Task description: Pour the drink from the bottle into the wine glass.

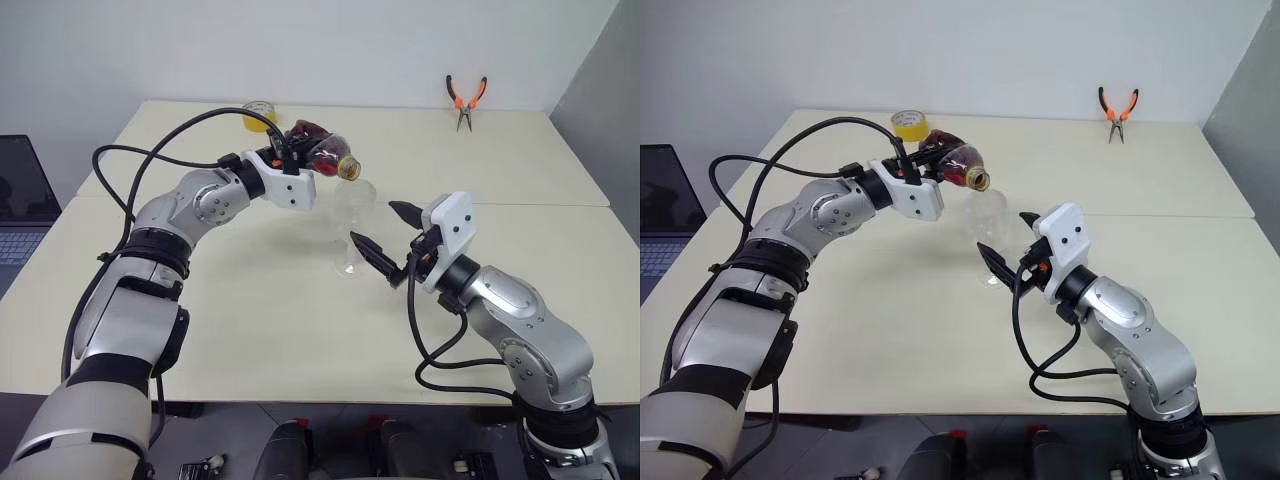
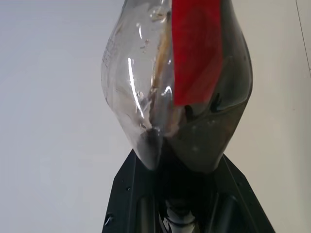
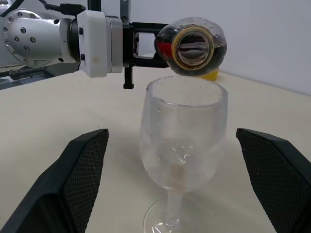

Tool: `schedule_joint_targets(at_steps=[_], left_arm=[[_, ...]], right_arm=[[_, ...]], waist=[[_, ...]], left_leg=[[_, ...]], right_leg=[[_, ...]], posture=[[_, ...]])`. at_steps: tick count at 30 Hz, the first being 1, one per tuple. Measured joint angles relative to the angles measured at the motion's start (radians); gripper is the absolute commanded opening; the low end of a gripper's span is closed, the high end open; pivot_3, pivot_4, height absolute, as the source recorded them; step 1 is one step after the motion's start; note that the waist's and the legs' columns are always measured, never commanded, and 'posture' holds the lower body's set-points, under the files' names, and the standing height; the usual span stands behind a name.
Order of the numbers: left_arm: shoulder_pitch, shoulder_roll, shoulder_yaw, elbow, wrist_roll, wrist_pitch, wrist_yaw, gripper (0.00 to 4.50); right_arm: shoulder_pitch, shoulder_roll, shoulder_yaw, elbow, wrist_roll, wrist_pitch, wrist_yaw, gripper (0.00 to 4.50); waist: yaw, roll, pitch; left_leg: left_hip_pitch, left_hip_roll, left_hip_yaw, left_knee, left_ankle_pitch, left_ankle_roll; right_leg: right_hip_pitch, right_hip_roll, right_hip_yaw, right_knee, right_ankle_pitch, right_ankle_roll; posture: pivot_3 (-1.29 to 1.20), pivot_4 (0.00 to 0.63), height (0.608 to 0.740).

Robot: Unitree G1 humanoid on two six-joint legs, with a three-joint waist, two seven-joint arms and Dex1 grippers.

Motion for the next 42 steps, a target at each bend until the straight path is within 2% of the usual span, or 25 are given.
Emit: schedule_joint_targets(at_steps=[12, 42], left_arm=[[-0.033, 0.014, -0.020, 0.036, 0.047, -0.027, 0.047, 0.52], [-0.091, 0.017, -0.068, 0.073, 0.097, -0.064, 0.112, 0.52]], right_arm=[[0.000, -0.005, -0.013, -0.016, 0.002, 0.001, 0.001, 4.50], [0.016, -0.018, -0.009, -0.074, 0.035, 0.066, 0.020, 4.50]], waist=[[0.000, 0.000, 0.000], [0.000, 0.000, 0.000]], left_leg=[[-0.008, 0.000, -0.004, 0.012, 0.000, 0.000], [-0.008, 0.000, -0.004, 0.012, 0.000, 0.000]], right_leg=[[-0.002, 0.000, -0.002, 0.004, 0.000, 0.000], [-0.002, 0.000, -0.003, 0.004, 0.000, 0.000]], posture=[[0.00, 0.150, 0.740], [0.00, 0.150, 0.740]])
